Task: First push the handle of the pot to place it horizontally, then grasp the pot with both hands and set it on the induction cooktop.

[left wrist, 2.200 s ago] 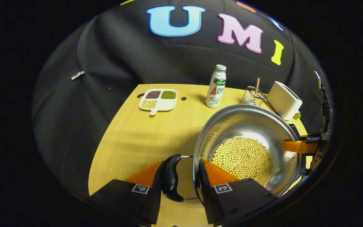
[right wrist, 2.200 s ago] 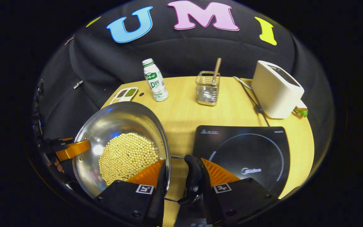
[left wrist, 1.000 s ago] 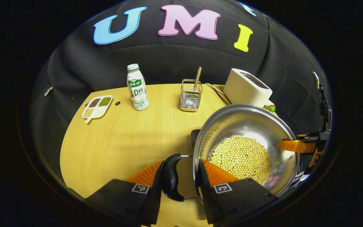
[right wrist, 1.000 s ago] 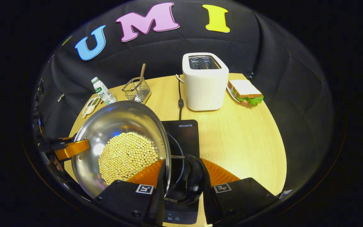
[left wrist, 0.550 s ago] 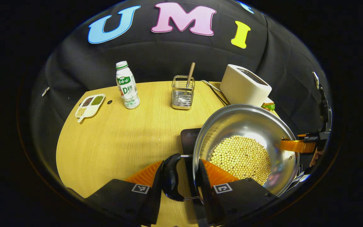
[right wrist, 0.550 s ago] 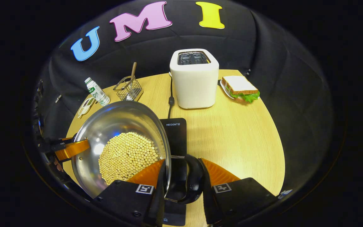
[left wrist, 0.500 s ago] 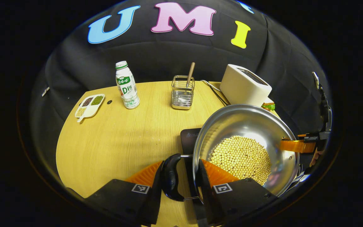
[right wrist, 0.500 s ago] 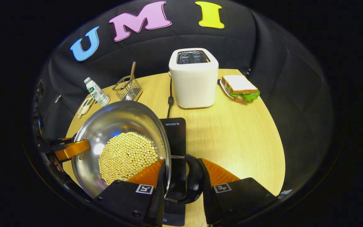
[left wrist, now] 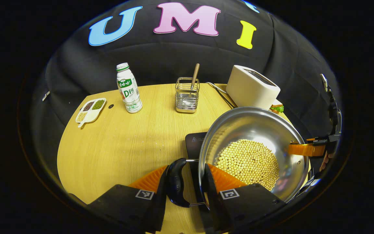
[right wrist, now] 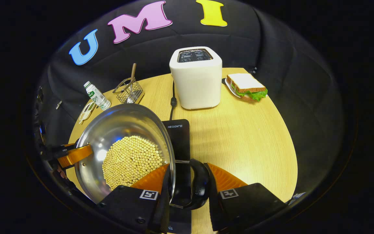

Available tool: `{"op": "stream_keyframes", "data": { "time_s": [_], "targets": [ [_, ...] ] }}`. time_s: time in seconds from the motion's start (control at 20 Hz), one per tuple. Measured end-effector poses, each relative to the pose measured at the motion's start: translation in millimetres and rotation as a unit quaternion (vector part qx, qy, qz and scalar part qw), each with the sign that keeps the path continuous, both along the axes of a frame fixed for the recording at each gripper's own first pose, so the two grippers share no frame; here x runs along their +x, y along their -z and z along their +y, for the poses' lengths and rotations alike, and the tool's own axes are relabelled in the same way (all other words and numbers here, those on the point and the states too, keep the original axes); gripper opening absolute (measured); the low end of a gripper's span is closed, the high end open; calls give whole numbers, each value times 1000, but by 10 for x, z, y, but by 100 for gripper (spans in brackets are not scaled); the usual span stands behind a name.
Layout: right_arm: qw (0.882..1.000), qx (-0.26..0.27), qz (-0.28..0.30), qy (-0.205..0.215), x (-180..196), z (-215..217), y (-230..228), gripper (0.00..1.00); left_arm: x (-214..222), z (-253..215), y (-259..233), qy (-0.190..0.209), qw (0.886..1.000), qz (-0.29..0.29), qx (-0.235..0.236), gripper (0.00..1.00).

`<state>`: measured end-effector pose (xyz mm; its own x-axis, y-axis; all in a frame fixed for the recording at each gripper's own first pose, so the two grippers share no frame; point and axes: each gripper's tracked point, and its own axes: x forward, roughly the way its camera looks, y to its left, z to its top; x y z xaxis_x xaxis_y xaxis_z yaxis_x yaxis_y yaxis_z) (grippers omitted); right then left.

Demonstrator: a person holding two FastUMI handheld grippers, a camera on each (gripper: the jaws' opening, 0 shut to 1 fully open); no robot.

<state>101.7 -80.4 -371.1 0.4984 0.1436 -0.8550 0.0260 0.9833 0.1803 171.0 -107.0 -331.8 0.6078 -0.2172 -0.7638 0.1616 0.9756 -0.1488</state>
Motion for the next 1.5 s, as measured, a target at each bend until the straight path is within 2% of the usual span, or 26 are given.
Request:
{"op": "stream_keyframes", "data": {
  "time_s": [0.15, 0.3, 0.35, 0.55, 0.65, 0.75, 0.8, 0.85, 1.15, 1.25, 1.5],
  "targets": [
    [1000, 1, 0, 1, -4, -8, -6, 58, 8, 1, 1, 0, 1000, 1, -3, 59],
    [1000, 2, 1, 4, 0, -6, 5, 53, 2, -2, 1, 0, 1000, 2, -3, 60],
    [1000, 1, 0, 4, -2, -5, 1, 58, 4, 4, -5, 0, 1000, 2, -3, 60],
    [1000, 0, -1, 5, -2, -13, -5, 59, 0, -3, -2, 3, 1000, 3, -1, 63],
    [1000, -4, -6, 5, 9, -33, -19, 64, -4, -33, -22, 9, 1000, 0, -6, 66],
    [1000, -10, -13, 13, 3, -86, -45, 82, 3, -59, -68, 8, 1000, -7, -12, 83],
    [1000, -11, -15, 16, 6, -119, -91, 99, 8, -52, -83, 5, 1000, -11, -11, 89],
    [1000, -9, -18, 19, 10, -121, -87, 99, 1, -47, -110, 3, 1000, -14, -12, 96],
    [996, -28, -74, 30, -13, -200, -487, 99, -71, 14, -438, -15, 999, -46, -16, 96],
    [992, -46, -112, 23, -11, -206, -751, 99, -120, 48, -606, -21, 998, -61, -20, 96],
    [979, -52, -196, 30, -30, -127, -1478, 99, -274, 156, -1116, -46, 992, -109, -41, 96]
  ]
}}
